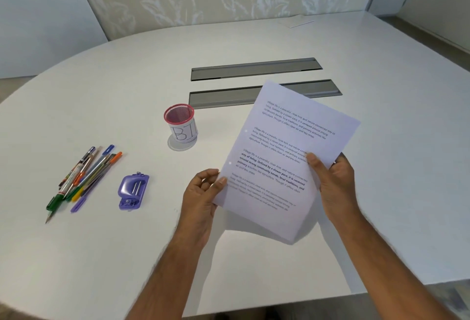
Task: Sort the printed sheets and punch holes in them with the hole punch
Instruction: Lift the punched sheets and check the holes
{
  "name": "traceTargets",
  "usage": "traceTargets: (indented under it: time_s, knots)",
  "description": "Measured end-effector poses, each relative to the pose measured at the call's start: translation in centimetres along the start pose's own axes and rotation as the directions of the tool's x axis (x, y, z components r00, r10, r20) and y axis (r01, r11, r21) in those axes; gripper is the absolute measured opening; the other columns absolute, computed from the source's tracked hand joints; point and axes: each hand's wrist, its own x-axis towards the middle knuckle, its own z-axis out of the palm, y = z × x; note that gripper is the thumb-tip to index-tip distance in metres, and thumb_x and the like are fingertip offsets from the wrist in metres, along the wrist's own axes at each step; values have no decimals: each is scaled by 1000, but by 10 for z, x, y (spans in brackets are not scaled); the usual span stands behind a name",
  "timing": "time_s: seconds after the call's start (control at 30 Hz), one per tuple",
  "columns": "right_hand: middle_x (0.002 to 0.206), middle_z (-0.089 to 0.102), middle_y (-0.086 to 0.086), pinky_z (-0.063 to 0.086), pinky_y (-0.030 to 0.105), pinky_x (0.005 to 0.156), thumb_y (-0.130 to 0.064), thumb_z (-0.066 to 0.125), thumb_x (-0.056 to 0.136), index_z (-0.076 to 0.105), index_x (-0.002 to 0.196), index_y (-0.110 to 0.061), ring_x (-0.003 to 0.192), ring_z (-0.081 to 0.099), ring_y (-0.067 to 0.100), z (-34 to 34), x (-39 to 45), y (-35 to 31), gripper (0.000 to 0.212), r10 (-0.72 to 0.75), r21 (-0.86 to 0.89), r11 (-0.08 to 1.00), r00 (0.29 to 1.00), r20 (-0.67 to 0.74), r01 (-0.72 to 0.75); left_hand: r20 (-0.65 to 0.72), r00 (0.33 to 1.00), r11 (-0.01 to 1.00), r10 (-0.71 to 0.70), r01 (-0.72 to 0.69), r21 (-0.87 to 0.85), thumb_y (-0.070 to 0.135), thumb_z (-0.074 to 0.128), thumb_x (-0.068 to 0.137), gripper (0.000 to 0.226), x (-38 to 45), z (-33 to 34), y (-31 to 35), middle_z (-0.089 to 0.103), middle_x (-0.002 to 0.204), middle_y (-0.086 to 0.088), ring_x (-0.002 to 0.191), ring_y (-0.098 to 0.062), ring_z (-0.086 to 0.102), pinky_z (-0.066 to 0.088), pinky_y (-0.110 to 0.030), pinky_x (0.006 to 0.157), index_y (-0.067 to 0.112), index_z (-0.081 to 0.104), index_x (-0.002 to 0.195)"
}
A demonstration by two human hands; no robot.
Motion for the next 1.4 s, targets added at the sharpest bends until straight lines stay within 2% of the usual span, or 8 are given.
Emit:
traceTargets:
  time_s: [0.27,0.5,0.7,0.83,0.97,1.1,1.17,1.4]
  knots:
    - [118,80,-1,63,33,85,-37,82,89,74,119,-27,106,78,22,-25,6,-1,33,-11,-174,985,1000,9,12,88,996,928,7,-39,371,13,79,92,24,-9,12,-10,78,97,0,87,-12,74,58,-22,68,25,77,113]
    - [113,81,3,63,41,86,-29,77,95,73,116,-20,102,78,26,-48,17,6,24,47,-300,953,998,49,-30,164,985,824,-57,-46,565,13,72,97,28,-19,34,-34,78,95,6,86,-19,78,63,-32,69,31,69,119]
    - [89,80,-13,53,13,65,-23,77,95,72,93,-25,76,73,1,-69,27,3,6,65,-505,863,995,81,-15,177,978,778,-114,-23,628,9,70,97,40,-21,48,-52,72,106,-14,89,-32,76,63,-42,64,28,63,132]
    - [83,77,-5,52,20,67,-21,79,94,70,96,-15,69,68,1,-77,34,7,11,100,-630,776,991,85,-24,171,979,705,-109,-45,708,11,71,97,46,-19,53,-64,71,99,-4,73,-19,72,56,-28,57,23,59,140]
    - [104,78,-4,54,10,72,-21,79,93,69,115,-16,86,74,-2,-78,37,9,25,110,-698,716,989,95,-13,169,982,652,-87,-72,754,14,72,96,47,-16,53,-70,67,91,6,75,-17,72,64,-42,70,27,60,140]
    - [142,66,11,50,42,109,-31,78,94,53,146,-9,130,63,27,-76,40,14,63,157,-776,628,986,48,-63,176,984,568,-37,-124,814,21,73,95,47,-13,52,-70,64,85,15,63,0,61,58,-26,64,30,60,139]
    - [154,54,16,41,43,117,-38,77,94,39,157,-13,145,49,30,-76,39,14,78,191,-821,564,981,21,-92,190,981,520,-24,-150,841,25,73,95,46,-13,52,-69,63,84,15,65,3,59,50,-13,63,31,59,138]
    - [143,55,17,46,50,105,-51,71,93,36,153,-15,134,51,36,-79,30,5,78,140,-946,323,988,63,14,202,979,474,-8,-174,863,31,73,96,50,-15,46,-60,63,84,11,70,2,56,44,-11,71,23,56,143]
